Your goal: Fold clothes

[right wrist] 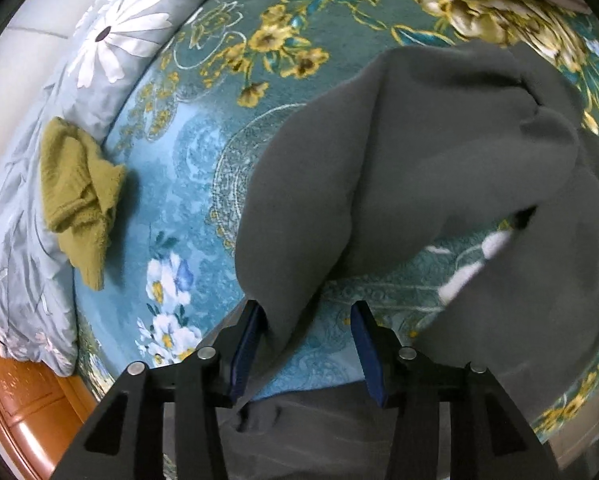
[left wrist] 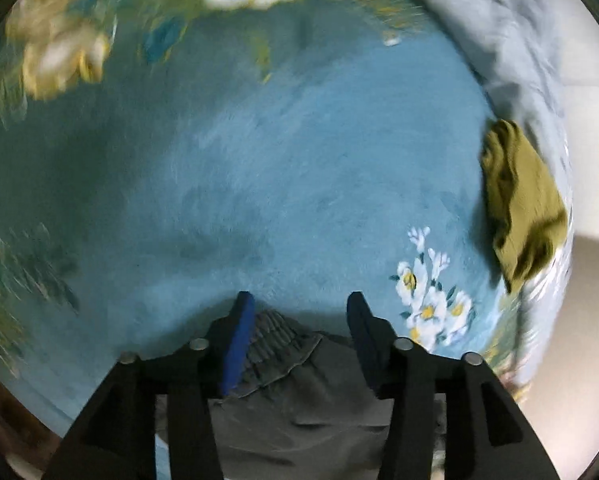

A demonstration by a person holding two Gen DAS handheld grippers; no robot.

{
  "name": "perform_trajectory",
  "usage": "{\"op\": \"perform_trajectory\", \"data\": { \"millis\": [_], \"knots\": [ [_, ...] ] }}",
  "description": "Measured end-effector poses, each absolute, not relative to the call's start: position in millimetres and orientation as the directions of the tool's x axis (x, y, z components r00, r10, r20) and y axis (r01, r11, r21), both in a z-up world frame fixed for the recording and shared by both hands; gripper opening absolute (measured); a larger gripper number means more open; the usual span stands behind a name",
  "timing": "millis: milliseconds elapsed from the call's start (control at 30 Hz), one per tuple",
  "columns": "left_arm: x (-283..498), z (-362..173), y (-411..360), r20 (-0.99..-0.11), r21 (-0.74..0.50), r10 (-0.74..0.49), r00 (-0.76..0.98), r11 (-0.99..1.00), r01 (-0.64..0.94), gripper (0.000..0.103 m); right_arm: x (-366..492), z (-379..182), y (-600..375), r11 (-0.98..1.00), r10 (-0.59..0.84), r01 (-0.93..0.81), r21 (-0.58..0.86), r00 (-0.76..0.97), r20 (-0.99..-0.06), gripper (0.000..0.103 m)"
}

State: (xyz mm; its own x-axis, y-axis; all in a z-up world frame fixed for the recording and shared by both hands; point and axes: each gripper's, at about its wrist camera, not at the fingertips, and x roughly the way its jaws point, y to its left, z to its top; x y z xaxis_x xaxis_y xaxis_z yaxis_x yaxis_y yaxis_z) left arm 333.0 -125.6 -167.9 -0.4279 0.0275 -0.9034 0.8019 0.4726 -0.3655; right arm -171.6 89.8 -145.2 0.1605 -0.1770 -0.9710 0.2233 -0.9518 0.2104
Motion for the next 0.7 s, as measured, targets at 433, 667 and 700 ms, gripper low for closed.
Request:
{"op": "perform_trajectory", "data": {
  "millis": [433, 667, 700],
  "knots": [
    [320.2, -195.7, -74.8, -0.873, -0.375, 0.136, -0.469, 0.429, 0.822, 0.055, -92.2, -107.5, -21.1, -0.774, -0.123, 0.605, 0.189, 0.149, -0.981, 0.056],
    [319.8, -190.7, -36.7, -0.827, -0.434, 0.156, -0.541, 0.436, 0.789, 0.055, -31.6, -171.1, -44.4, -0.752, 0.013, 0.613, 0.244, 0.384, -0.923, 0.059],
    [318.0, -190.7, -31.4, -0.818, -0.443, 0.163, -0.551, 0.431, 0.786, 0.055, -28.6, -175.9, -36.8, -0.767, 0.023, 0.596, 0.238, 0.397, -0.918, 0.060]
  ]
}}
